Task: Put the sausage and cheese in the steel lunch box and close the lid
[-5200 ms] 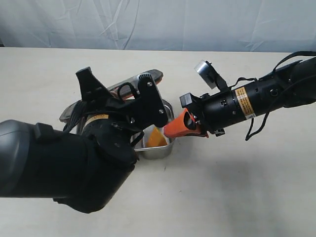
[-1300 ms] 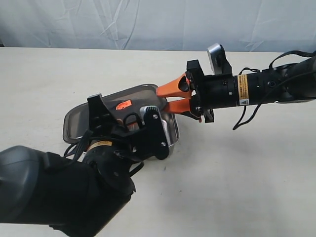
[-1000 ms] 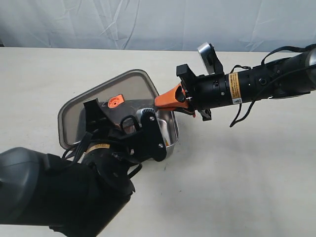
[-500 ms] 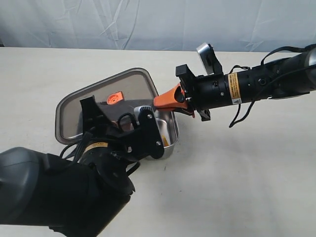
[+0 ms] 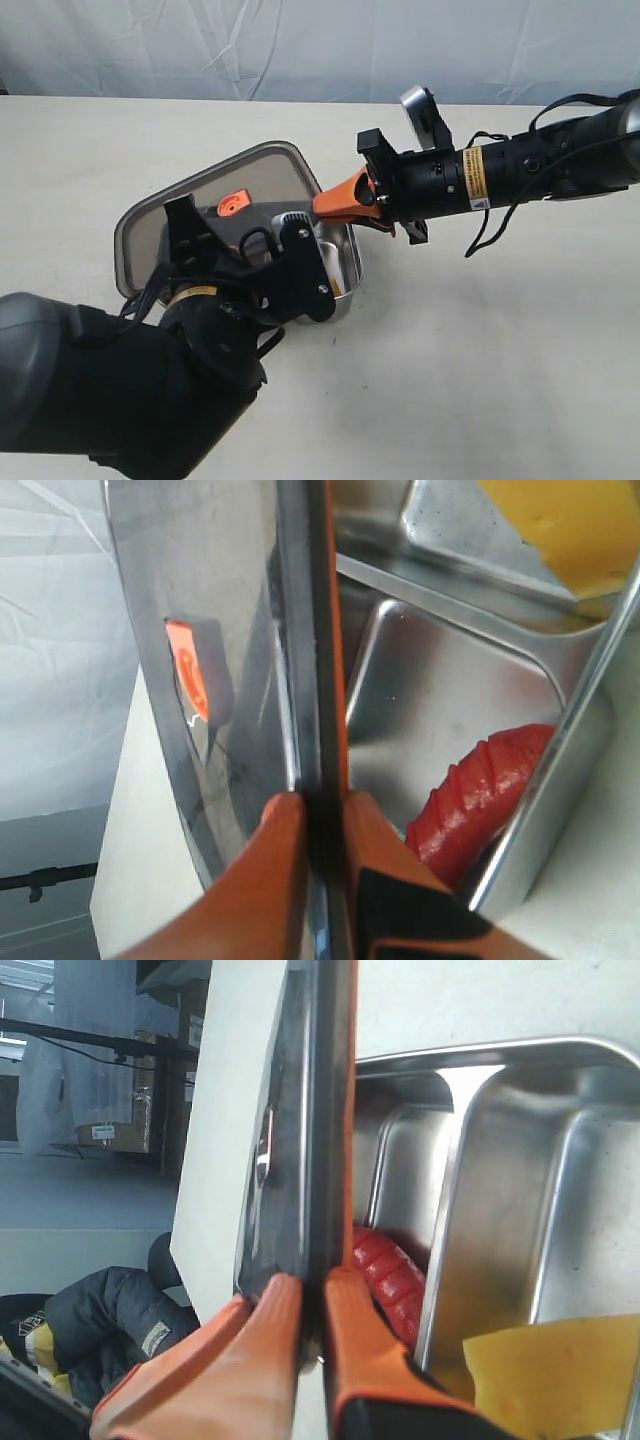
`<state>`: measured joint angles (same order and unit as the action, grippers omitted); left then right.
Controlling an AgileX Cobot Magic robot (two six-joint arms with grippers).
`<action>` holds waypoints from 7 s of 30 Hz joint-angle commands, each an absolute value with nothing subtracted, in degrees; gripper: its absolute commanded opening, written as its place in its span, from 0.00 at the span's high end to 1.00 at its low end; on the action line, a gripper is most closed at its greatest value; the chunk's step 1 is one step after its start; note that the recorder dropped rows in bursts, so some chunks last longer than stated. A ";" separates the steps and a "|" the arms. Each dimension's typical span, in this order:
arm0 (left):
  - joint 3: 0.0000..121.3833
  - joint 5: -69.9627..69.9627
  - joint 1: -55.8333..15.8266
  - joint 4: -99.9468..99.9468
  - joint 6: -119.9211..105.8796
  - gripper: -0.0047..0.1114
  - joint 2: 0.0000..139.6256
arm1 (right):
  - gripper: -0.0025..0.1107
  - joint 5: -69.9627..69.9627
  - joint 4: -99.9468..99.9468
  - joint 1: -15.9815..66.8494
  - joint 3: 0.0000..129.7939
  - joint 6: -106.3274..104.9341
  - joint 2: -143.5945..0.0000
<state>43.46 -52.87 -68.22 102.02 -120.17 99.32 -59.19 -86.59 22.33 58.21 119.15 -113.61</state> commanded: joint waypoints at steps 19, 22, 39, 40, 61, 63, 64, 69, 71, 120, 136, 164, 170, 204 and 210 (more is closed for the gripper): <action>43.73 -61.82 -69.57 99.95 -109.25 0.51 98.25 | 0.99 -61.23 -85.80 22.96 57.97 118.41 -113.47; 43.73 -65.48 -71.04 99.95 -107.92 0.51 96.76 | 0.99 -61.23 -85.49 22.96 57.92 118.15 -113.47; 42.12 -66.99 -73.85 99.95 -104.15 0.51 88.64 | 0.99 -66.00 -74.23 22.82 48.50 105.73 -112.47; 41.63 -68.44 -73.85 99.95 -103.74 0.51 88.55 | 0.99 -65.89 -73.57 22.82 47.94 105.02 -112.21; 31.86 -69.96 -73.85 99.95 -93.95 0.51 74.96 | 0.99 -69.96 -61.02 22.69 38.32 95.96 -111.24; 30.86 -69.96 -73.85 99.95 -93.08 0.51 74.61 | 0.99 -69.96 -60.92 22.69 37.49 95.45 -110.97; 30.51 -69.96 -73.85 99.95 -92.50 0.51 74.61 | 0.99 -69.96 -60.92 22.69 37.16 95.19 -110.97; 29.07 -69.96 -73.85 99.95 -90.13 0.51 74.61 | 0.99 -69.96 -59.60 22.69 35.24 92.09 -110.89; 28.58 -69.96 -73.85 99.95 -89.90 0.51 74.61 | 0.99 -69.96 -58.71 22.69 34.65 91.19 -110.89; 27.00 -69.96 -73.85 99.95 -85.90 0.51 74.61 | 0.99 -69.96 -48.03 22.69 30.06 89.88 -107.32; 27.00 -69.96 -73.85 99.95 -86.12 0.51 74.61 | 0.99 -55.48 -55.66 22.69 30.06 89.43 -107.32; 27.00 -66.52 -73.85 99.95 -88.90 0.51 74.61 | 0.99 -48.53 -54.70 22.69 30.06 97.69 -107.32; 27.00 -66.40 -73.85 99.95 -88.90 0.51 74.61 | 0.99 -49.02 -56.67 22.69 30.06 98.94 -107.32; 27.00 -69.96 -73.85 99.95 -90.23 0.51 74.61 | 0.52 -54.33 -65.00 22.69 30.06 101.53 -106.97; 26.85 -69.96 -73.85 99.95 -91.43 0.51 74.61 | 0.53 -54.19 -72.18 19.27 30.06 104.20 -106.97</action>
